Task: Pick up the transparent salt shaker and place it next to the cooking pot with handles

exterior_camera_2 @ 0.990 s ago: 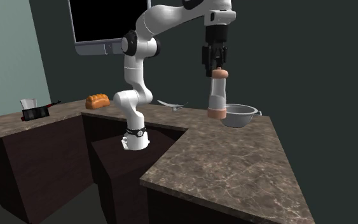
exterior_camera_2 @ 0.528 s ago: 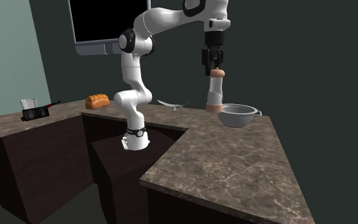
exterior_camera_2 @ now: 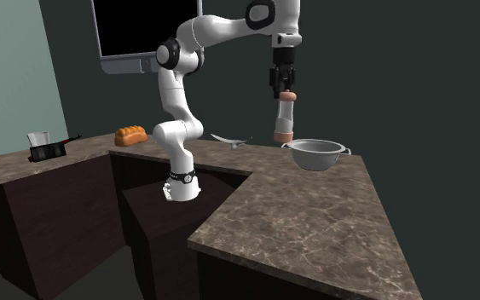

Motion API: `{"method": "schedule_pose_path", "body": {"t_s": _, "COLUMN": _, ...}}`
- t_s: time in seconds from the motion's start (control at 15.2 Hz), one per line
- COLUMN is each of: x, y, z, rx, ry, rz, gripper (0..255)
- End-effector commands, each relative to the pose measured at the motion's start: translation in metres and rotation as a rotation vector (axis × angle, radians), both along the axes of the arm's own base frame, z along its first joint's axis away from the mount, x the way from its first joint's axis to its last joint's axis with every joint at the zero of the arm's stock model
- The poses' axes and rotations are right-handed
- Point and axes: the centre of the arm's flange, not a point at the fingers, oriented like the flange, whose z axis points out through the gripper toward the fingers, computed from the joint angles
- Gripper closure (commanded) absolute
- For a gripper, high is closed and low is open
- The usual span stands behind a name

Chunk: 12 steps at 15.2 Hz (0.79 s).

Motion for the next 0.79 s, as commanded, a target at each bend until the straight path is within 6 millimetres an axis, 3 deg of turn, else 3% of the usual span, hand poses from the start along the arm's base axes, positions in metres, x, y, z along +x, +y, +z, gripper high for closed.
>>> {"method": "schedule_pose_path", "body": {"t_s": 0.0, "x": -0.019, "y": 0.021, "z": -0.002, "rx": 0.000, "ry": 0.000, "rz": -0.001, "gripper": 255}}
{"method": "schedule_pose_path", "body": {"t_s": 0.73, "x": -0.122, "y": 0.123, "z": -0.002, "rx": 0.000, "ry": 0.000, "rz": -0.001, "gripper": 255}}
